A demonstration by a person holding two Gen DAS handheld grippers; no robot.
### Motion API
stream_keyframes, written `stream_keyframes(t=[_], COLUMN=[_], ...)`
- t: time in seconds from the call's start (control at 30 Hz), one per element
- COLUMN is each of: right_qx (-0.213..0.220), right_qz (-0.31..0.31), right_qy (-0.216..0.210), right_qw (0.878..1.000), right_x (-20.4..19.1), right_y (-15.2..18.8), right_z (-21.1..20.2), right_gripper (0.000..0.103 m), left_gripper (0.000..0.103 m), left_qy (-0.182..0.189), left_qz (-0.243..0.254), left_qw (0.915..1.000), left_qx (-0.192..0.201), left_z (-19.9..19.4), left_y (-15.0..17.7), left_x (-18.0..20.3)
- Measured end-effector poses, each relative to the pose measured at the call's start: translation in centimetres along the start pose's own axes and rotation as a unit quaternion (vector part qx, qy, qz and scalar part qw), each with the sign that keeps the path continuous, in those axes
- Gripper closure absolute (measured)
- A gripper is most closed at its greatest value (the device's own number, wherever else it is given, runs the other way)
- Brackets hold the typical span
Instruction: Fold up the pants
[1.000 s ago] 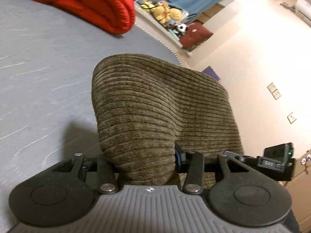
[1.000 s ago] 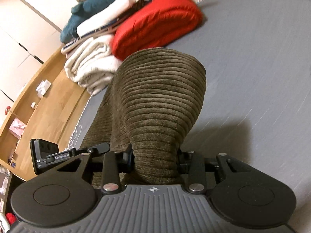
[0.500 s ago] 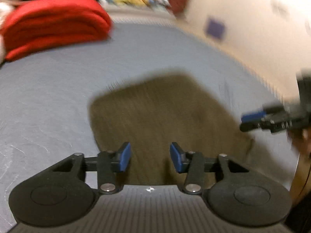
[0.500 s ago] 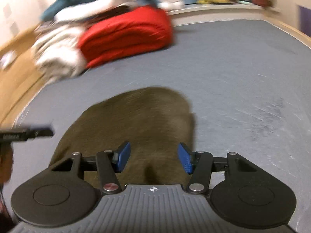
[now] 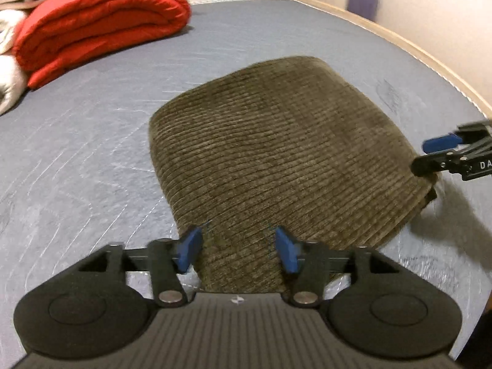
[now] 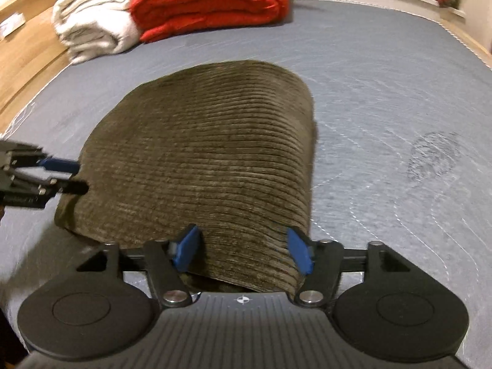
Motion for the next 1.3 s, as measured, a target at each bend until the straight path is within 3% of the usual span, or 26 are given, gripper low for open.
stream_keyframes(t=[0.07,0.23,0.27,0.43,0.77,1.0,1.3], right_qx=[0.009,0.046,0.050,0.049,-0.009,0.013,0.018], right_qz=[0.021,0.075,0.082,0.103,0.112,0.088,0.075], right_qy=[0.014,0.042,0.049,0.074,0.098,0.127,0.133], right_qw=[1.000,0.995,0.994,0.991,0.989,0.988,0.988], right_x=[0.7,0.6,0.3,-1.6,-3.4,-3.2,-3.8], right_y=[-0.3,-1.2,-1.2,-0.1,2.6,1.7,1.5], right_z=[-0.7,-4.2,-5.0,-7.3,-5.2,-4.4,-4.1], right_gripper=[0.032,0.020,0.018,0.008,0.003,0.003,0.003], left_gripper=[0.018,0.006,0.000,0.000,0.000,0.000,0.000], left_qy=[-0.007,-0.038,-0.040,-0.062,-0.072,-0.084,-0.081], left_qz=[-0.024,-0.067,-0.077,-0.140,-0.140,-0.152,-0.144], left_qw=[0.9996,0.9964,0.9955,0.9861,0.9875,0.9842,0.9859], left_qx=[0.012,0.036,0.039,0.066,0.011,0.034,0.028], left_z=[-0.9,-4.2,-4.7,-7.1,-4.4,-5.0,-4.5], left_y=[-0.1,0.1,0.1,1.1,3.9,3.1,3.4], left_x=[0.3,1.6,1.9,3.3,5.0,3.9,4.2])
Point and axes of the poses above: each gripper's, at about its wrist camera, not at the fingertips, and z roughly the way its jaws point, x to its right, y to its underside, the point moved 9 cm from there along z, roughly the way its jaws point, and after that the axes turned 9 degrees about y, right-handed, at the moved point
